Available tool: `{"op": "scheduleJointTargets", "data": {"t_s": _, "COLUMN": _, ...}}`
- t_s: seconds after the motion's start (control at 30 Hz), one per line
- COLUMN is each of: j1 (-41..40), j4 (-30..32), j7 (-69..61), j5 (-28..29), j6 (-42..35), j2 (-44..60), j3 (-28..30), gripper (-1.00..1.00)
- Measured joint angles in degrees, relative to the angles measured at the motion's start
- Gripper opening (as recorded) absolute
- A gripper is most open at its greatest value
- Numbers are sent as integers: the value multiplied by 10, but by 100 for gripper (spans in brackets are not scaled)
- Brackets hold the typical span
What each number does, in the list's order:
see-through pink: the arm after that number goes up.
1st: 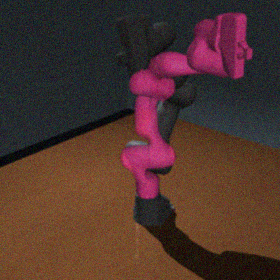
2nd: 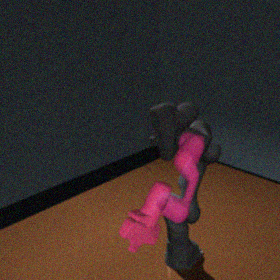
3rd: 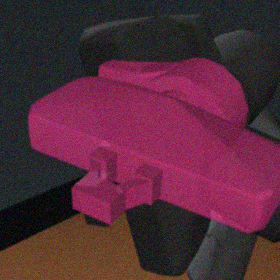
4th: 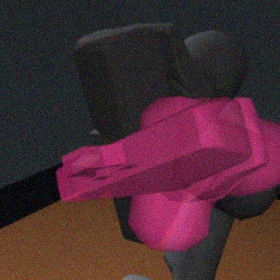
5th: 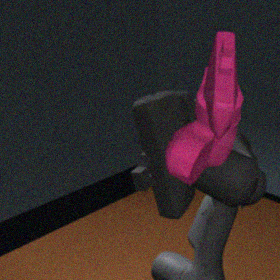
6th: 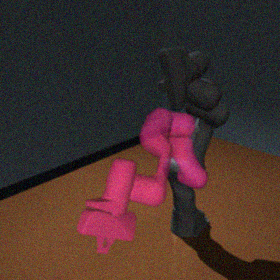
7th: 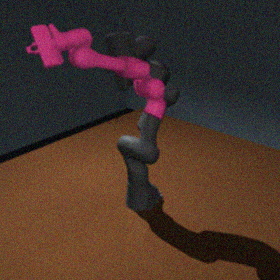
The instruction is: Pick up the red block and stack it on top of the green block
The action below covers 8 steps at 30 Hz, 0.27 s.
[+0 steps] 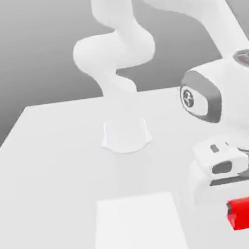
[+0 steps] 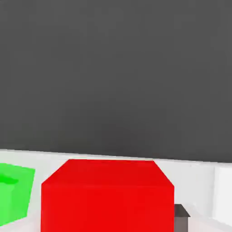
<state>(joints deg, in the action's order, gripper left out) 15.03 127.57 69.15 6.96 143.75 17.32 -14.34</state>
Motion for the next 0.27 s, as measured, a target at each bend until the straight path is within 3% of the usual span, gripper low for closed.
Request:
{"op": "scheduleJointTargets", "data": {"t_s": 0.13, "j1": 35, "j4": -16, "j7": 26, "j5": 30, "j6": 40, "j2": 54, "j3": 2, "gripper": -100}}
{"op": "scheduleJointTargets", "data": {"t_s": 0.17, "j1": 41, "j4": -17, "j7": 32, "j5": 39, "j6": 56, "j2": 72, "j3": 8, "gripper": 100}}
{"op": "scheduleJointTargets", "data": {"t_s": 0.27, "j1": 41, "j4": -17, "j7": 32, "j5": 39, "j6": 56, "j2": 72, "j3": 8, "gripper": 100}}
